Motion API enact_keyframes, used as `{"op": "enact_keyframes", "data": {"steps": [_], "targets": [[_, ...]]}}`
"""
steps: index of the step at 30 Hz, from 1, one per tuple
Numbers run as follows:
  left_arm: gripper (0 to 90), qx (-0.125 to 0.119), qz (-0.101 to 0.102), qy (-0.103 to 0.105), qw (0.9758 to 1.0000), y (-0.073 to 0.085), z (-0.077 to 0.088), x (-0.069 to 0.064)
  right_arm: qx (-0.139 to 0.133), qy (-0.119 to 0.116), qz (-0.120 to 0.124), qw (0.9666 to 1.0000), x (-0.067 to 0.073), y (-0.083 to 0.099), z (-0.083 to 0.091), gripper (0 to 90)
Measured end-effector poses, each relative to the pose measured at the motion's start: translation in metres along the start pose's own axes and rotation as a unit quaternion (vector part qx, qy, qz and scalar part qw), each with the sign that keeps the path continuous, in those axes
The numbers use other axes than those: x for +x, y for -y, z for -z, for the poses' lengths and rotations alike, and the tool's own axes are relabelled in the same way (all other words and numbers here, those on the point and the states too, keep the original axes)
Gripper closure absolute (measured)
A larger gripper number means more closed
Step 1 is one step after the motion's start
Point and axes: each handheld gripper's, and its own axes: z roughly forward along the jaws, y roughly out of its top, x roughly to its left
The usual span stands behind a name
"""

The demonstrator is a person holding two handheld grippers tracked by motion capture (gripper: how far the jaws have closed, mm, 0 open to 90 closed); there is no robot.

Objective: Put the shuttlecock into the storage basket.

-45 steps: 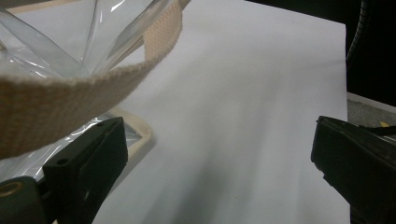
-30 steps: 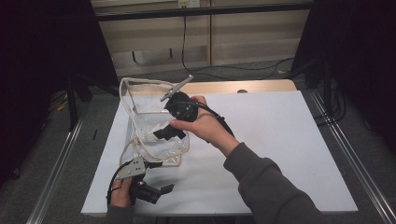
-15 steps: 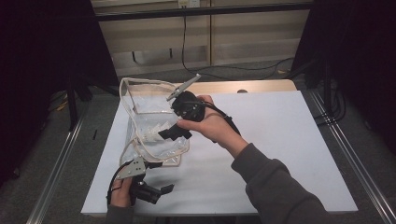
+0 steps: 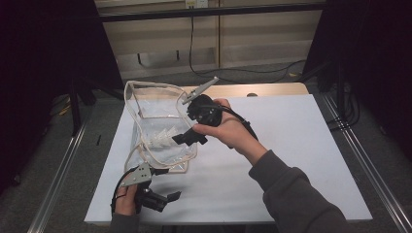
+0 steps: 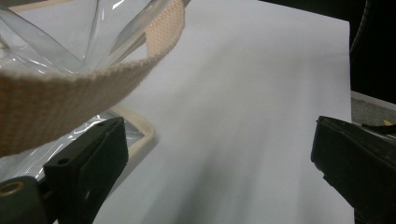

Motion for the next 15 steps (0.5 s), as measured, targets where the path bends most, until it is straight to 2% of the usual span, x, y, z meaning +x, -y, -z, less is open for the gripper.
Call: {"op": "enact_keyframes", "data": {"steps": [15], "targets": [[4.0,0.0,0.0,-0.001,1.0,0.0,0.0,0.0,-0.007,0.007,0.003,1.0,-0.005,0.012,0.022,6.6]]}}
